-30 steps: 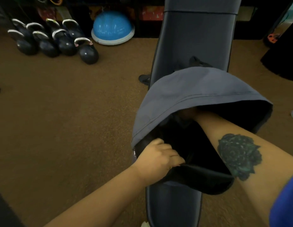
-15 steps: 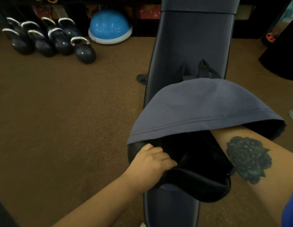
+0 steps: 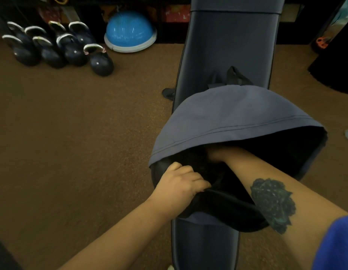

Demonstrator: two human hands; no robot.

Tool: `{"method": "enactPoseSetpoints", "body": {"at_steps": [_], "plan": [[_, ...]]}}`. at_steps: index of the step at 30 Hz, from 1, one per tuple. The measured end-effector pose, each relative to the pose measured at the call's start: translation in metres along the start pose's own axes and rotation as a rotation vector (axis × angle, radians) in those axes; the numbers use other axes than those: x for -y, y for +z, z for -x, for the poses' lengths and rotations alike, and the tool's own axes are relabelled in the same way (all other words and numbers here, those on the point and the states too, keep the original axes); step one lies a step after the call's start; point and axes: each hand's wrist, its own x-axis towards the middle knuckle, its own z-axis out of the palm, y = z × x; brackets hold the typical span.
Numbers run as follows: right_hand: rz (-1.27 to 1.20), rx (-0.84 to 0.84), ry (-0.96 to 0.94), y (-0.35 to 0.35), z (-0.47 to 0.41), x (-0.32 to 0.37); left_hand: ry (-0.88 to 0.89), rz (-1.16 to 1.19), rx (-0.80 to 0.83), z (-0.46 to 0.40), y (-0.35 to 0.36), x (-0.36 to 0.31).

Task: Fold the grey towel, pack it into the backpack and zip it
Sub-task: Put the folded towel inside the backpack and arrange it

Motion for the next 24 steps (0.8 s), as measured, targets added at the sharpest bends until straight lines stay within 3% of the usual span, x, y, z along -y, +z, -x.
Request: {"method": "enactPoseSetpoints", "body": {"at_steps": [7, 9, 11, 14, 19, 24], "plan": [[-0.309, 0.004, -0.065, -0.033, 0.065, -0.007, -0.017, -0.015, 0.019, 0.000, 0.001, 0.001], [-0.384, 0.003, -0.217, -0.039, 0.101, -0.011, -0.026, -0.018, 0.029, 0.000, 0.001, 0.002], [-0.580, 0.107, -0.387, -0.044, 0.134, -0.019, -0.038, -0.029, 0.038, -0.001, 0.001, 0.003], [-0.878, 0.116, -0.482, -0.057, 0.166, -0.021, -0.045, -0.016, 0.027, -0.004, 0.002, 0.004], [-1.165, -0.215, -0.071, -0.081, 0.142, -0.004, -0.053, -0.016, 0.034, -0.009, 0.005, 0.004], [-1.123, -0.318, -0.052, -0.108, 0.115, -0.001, -0.058, -0.070, -0.019, -0.007, 0.006, 0.001]]}}
